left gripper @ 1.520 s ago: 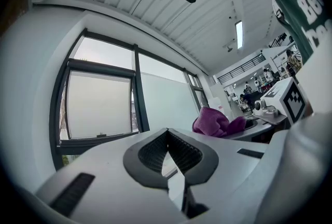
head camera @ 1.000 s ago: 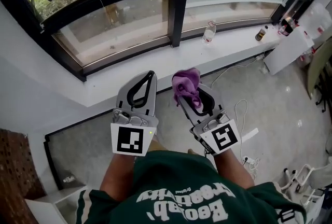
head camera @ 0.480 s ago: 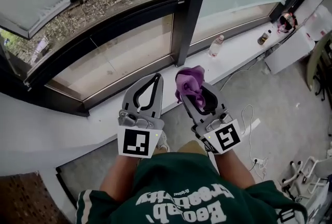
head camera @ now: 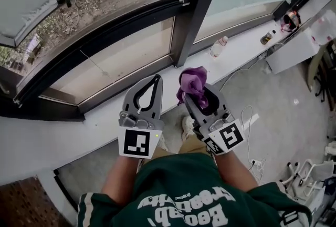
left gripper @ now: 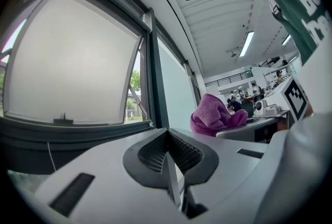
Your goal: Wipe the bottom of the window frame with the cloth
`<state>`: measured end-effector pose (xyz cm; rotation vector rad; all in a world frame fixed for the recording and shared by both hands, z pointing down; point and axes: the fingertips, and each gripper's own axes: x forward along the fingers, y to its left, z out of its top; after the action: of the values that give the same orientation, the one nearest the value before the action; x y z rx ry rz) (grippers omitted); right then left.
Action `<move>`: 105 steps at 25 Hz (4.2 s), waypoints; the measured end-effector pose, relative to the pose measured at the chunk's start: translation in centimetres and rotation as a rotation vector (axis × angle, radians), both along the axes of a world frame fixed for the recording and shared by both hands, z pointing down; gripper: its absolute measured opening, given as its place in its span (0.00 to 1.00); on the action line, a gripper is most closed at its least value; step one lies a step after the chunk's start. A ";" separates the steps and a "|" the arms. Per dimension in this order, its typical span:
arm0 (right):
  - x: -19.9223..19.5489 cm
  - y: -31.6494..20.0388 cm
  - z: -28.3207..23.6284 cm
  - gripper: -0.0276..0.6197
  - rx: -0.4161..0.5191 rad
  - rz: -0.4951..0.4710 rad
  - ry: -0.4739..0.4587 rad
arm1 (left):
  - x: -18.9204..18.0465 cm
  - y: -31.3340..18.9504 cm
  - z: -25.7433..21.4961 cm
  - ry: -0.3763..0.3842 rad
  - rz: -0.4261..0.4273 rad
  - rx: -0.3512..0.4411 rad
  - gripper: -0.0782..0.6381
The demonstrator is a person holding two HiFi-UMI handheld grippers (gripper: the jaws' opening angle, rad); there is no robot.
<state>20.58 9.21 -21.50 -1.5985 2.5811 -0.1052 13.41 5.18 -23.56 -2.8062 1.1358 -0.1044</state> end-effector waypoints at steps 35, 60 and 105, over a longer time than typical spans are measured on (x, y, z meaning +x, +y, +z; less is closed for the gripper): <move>7.7 -18.0 52.3 0.30 -0.542 0.052 0.238 | 9.9 -15.1 44.1 -0.071 0.010 -0.361 0.12; 7.7 -25.0 69.3 0.30 -0.839 -0.064 0.461 | 10.4 -17.8 57.1 -0.137 -0.030 -0.488 0.12; -11.3 -20.9 69.8 0.30 -0.846 -0.087 0.474 | -14.1 -12.3 56.5 -0.165 -0.307 -0.532 0.12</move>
<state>9.26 -11.73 48.32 -1.9085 3.2066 -1.0743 -0.73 -7.09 32.90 -2.9330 1.6939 -0.7524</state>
